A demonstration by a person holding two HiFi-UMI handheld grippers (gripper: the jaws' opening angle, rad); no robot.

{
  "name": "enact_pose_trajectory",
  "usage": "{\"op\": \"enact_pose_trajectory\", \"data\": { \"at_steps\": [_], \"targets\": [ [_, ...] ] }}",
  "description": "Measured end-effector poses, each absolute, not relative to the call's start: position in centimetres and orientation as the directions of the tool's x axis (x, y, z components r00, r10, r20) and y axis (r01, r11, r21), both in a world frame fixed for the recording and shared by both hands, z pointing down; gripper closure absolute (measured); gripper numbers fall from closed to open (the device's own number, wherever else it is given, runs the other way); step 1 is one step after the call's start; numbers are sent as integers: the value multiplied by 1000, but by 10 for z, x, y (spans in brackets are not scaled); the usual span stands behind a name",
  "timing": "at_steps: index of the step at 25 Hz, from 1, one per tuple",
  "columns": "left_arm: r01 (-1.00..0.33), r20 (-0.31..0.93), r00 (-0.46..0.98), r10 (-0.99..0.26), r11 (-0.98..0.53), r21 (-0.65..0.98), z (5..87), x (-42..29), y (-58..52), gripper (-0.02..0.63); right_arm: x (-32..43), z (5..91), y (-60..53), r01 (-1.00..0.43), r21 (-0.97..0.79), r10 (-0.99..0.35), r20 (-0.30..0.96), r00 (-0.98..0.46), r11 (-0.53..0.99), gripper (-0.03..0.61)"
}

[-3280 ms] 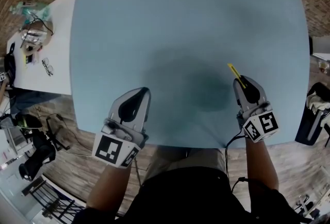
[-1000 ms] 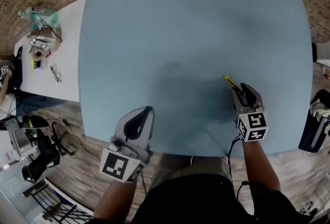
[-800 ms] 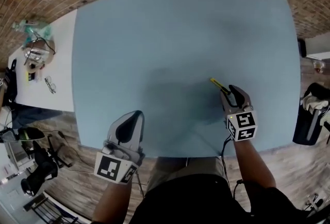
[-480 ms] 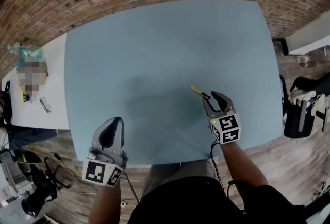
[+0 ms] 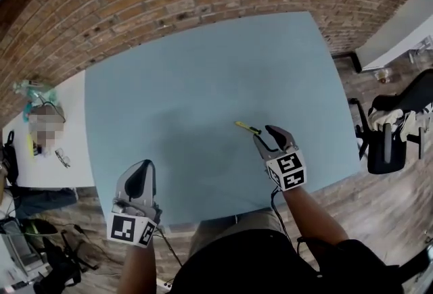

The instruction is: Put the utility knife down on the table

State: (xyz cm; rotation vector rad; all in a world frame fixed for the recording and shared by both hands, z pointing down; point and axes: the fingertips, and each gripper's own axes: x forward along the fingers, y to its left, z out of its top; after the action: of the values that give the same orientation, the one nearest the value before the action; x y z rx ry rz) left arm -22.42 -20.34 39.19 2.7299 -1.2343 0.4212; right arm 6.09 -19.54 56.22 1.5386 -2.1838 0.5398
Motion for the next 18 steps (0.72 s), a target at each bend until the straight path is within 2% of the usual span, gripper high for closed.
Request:
{"op": "enact_pose_trajectory", "data": {
  "at_steps": [18],
  "targets": [
    [-721, 183, 679, -711, -692, -17, 353, -224, -192, 609, 53, 460, -165, -947, 0, -895, 327, -304, 322, 404]
  ]
}}
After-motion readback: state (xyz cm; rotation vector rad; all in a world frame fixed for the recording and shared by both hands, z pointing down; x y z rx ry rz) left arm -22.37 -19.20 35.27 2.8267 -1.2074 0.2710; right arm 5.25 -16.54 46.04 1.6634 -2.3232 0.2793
